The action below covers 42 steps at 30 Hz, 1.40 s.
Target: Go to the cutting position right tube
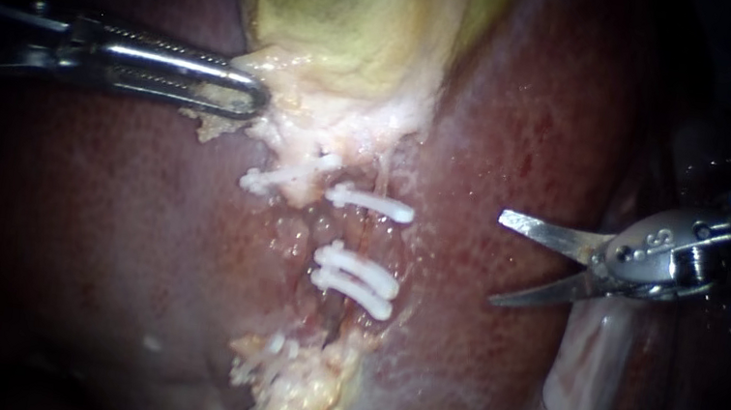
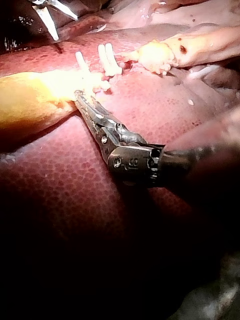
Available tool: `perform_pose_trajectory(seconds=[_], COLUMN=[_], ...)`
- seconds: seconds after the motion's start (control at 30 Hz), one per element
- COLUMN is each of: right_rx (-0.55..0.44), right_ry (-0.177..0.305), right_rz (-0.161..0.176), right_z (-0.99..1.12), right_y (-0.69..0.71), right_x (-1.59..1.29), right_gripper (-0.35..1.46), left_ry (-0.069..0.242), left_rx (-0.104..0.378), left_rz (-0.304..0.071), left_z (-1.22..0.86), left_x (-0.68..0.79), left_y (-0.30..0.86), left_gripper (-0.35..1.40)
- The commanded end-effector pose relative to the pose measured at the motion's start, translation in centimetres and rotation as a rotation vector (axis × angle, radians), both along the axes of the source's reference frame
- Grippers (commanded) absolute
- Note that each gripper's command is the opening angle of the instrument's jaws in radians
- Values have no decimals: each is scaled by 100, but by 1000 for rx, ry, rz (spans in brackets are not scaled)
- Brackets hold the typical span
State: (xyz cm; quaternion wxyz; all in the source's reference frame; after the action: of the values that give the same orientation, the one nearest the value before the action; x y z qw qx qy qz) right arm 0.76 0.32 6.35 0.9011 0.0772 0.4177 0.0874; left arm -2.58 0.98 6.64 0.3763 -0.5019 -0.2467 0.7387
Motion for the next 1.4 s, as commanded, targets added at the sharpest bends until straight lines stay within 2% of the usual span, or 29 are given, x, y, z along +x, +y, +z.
perform_pose_trajectory(seconds=[0.03,0.13,0.27,0.4,0.5,0.57,0.7,0.8,0.9,0.97,1.17,1.4], right_rx=[0,0,5,12,33,70,229,371,464,505,573,642], right_ry=[0,0,6,13,36,69,132,171,220,239,243,233], right_rz=[-1,0,-5,-12,-33,-59,-75,-58,-45,-51,-66,-99], right_z=[0,0,0,0,-2,-2,0,7,19,29,63,91], right_y=[0,0,0,-1,-4,-9,-20,-24,-18,-12,0,-11], right_x=[0,0,0,2,7,14,31,45,58,66,80,87], right_gripper=[138,138,138,138,138,138,133,131,130,130,130,130], left_ry=[-1,-8,-27,-36,-35,-33,-33,-32,-32,-32,-32,-31], left_rx=[1,11,13,-18,-20,-23,-25,-25,-25,-25,-26,-27], left_rz=[1,7,-31,-49,-50,-51,-51,-51,-52,-52,-52,-53], left_z=[-3,-20,-61,-88,-88,-83,-78,-78,-77,-77,-77,-74], left_x=[2,14,39,52,50,49,47,46,46,46,45,43], left_y=[1,7,17,23,21,18,17,17,17,17,16,16], left_gripper=[-35,-35,-35,-35,-35,-35,-35,-35,-35,-35,-35,-35])
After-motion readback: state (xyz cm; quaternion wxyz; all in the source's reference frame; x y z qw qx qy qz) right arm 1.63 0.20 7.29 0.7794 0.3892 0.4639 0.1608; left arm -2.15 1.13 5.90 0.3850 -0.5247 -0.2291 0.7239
